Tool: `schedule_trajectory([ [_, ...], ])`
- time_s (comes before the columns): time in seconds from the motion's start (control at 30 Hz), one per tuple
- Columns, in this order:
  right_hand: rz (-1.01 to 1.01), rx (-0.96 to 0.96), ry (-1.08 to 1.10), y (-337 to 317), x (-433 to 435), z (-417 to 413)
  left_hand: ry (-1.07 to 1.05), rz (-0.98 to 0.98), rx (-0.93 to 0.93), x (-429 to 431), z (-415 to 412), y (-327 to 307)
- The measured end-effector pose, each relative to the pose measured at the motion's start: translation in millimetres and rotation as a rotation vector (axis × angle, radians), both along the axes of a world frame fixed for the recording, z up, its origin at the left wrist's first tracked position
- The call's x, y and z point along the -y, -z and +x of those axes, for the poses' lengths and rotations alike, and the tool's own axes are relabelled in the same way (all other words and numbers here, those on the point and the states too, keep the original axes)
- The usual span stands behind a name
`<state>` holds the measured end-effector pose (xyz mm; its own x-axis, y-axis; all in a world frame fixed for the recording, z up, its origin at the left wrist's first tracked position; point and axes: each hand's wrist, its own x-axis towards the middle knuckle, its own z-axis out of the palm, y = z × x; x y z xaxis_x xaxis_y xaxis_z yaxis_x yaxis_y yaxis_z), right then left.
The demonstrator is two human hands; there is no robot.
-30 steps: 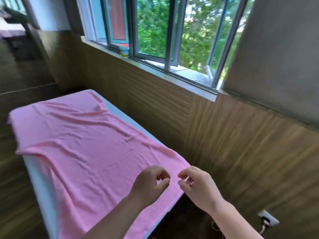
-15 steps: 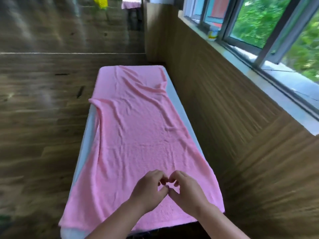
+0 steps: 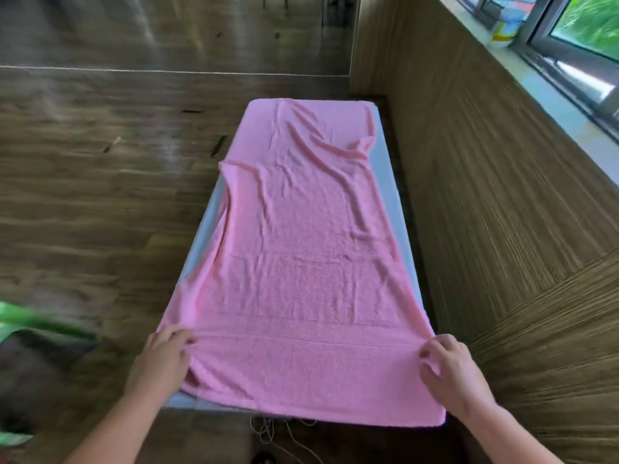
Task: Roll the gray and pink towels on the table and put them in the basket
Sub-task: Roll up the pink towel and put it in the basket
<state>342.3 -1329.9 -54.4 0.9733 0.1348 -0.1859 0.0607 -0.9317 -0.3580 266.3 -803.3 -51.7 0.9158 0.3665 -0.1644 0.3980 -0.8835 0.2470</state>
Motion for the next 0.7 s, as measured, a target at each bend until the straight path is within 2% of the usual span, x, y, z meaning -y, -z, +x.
schedule_trajectory([
  [0.17, 0.183, -0.179, 0.330, -2.9, 7.6, -10.9, -0.236, -0.018, 0.005, -12.6, -5.6, -7.9],
  [0.27, 0.294, -0.347, 0.533, 1.5, 6.7, -19.2, -0.409, -0.116, -0.050, -21.3, -10.0, -4.6],
  [0.37, 0.432, -0.512, 0.660, -1.6, 6.6, -29.6, -0.405, -0.154, -0.095, -36.2, -16.8, 0.0],
  [0.5, 0.501, -0.575, 0.747, -16.0, 16.5, -38.0, -0.411, -0.122, -0.130, -60.9, -25.9, 0.5],
  [0.53, 0.528, -0.583, 0.752, -21.5, 17.1, -35.1, -0.437, -0.176, -0.123, -65.8, -25.3, -0.7],
  [0.6, 0.655, -0.519, 0.785, -34.1, 19.7, -19.4, -0.527, -0.414, -0.018, -76.8, -16.7, -6.7],
  [0.7, 1.040, -0.336, 0.844, -67.1, 25.1, 9.6, -0.738, -0.891, 0.290, -81.8, 2.0, -36.6],
])
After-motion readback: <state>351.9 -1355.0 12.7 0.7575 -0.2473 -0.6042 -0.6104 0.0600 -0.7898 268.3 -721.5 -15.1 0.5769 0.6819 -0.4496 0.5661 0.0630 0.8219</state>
